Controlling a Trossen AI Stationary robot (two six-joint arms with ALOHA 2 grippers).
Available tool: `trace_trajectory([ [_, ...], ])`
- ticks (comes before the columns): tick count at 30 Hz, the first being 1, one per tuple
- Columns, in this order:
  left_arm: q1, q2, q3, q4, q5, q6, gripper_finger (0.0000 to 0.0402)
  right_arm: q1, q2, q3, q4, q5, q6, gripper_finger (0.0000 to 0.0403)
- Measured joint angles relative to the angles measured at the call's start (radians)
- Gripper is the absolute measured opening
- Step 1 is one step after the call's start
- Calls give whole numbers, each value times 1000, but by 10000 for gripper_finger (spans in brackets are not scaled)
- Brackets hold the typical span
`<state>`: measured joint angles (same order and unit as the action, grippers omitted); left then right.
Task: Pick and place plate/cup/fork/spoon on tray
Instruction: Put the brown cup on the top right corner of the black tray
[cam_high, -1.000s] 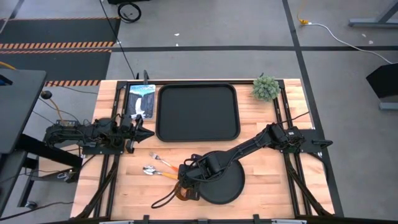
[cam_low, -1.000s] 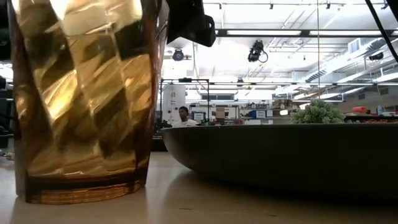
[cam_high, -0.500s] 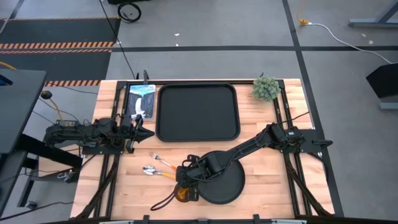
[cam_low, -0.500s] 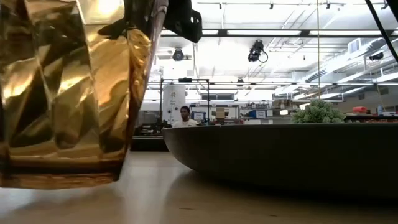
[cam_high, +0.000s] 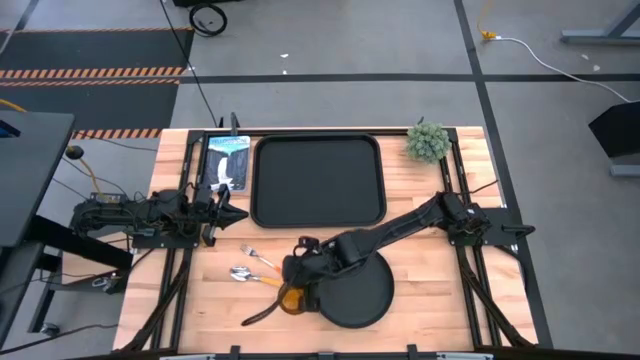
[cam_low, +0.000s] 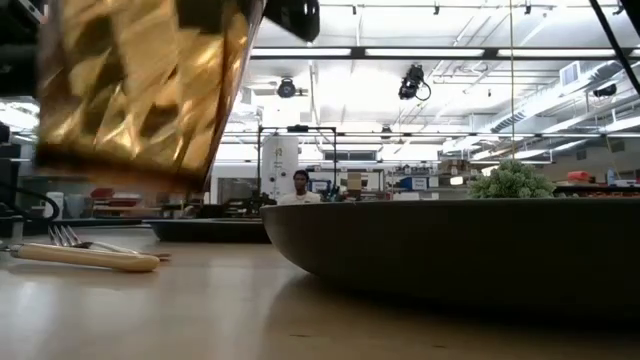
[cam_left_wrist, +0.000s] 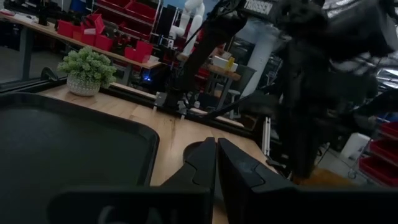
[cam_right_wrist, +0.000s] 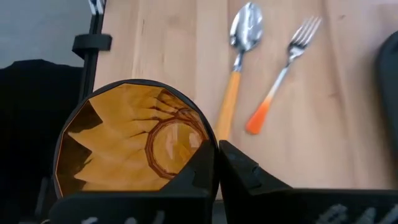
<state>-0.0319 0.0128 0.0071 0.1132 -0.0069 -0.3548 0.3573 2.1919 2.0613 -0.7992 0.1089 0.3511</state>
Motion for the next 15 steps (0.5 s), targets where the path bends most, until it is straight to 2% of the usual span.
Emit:
trace_trajectory([
  [4,0,0,0,6,-16,0,23,-27,-70,0,-79,15,-56,15],
  [8,0,0,0,6,-50,0,23,-76,-126,1,-194,73,-95,15],
  [15,0,0,0,4,-60,0,23,-230,-178,1,-395,129,-167,15],
])
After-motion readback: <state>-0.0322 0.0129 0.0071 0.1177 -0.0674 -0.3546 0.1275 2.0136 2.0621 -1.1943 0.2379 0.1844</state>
